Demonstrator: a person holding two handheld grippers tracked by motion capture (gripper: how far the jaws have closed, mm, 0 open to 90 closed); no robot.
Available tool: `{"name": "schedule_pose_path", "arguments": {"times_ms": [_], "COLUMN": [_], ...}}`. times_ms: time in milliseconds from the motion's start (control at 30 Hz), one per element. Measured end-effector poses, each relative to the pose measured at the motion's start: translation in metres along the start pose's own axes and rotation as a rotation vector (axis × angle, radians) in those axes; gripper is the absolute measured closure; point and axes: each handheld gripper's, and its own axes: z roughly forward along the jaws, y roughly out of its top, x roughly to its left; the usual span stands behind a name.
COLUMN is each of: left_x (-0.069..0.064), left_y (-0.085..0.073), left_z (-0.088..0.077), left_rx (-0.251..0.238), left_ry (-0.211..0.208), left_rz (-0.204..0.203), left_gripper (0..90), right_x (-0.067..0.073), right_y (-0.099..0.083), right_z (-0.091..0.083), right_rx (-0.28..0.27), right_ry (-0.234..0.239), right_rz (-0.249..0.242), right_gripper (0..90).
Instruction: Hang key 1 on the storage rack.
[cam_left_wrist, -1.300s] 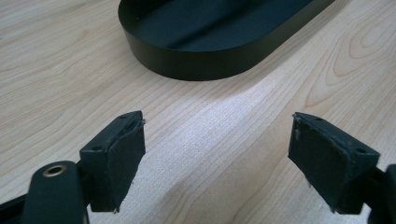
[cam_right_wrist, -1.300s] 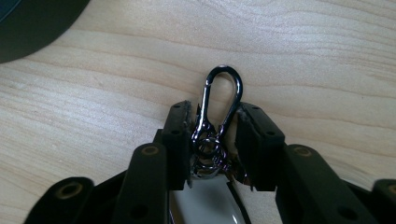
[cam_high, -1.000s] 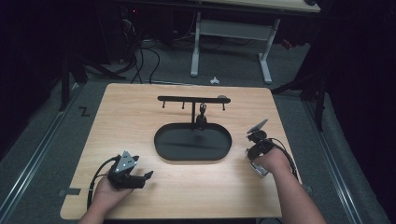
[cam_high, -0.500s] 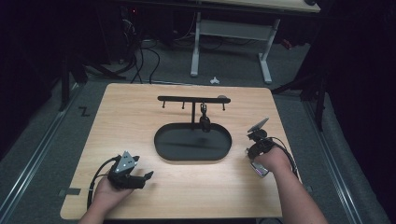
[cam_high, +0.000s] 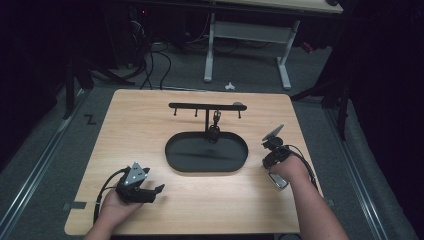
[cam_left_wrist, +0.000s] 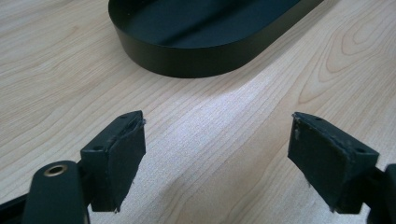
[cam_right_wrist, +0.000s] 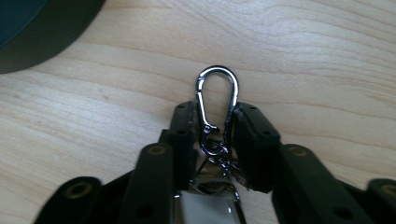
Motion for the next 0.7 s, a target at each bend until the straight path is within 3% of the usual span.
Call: {"name": "schedule_pose_path", "arguments": {"times_ms": [67,400,700], "left_x": [0.000,-0.001,-0.001], "left_y": [0.000,0.000,0.000], "left_z": [0.000,0.000,0.002], "left_rx": [-0.001,0.000,0.012], "left_ry": [-0.001,-0.004,-0.009], "left_rz": [0.000,0.004,0.009], "left_gripper": [19.6,19.6,19.8], "right_x": [0.001,0.009,0.002], "right_y": [0.000,0.001,-0.001], "right_z": [0.000,-0.001,-0.016], "right_rx": [0.004,0.013,-0.063], "right_ry": [0.007,-0.038,0.014], "right_rz": [-0.004,-0.053,-0.015], "right_gripper": [74.6,75.4,75.4]}}
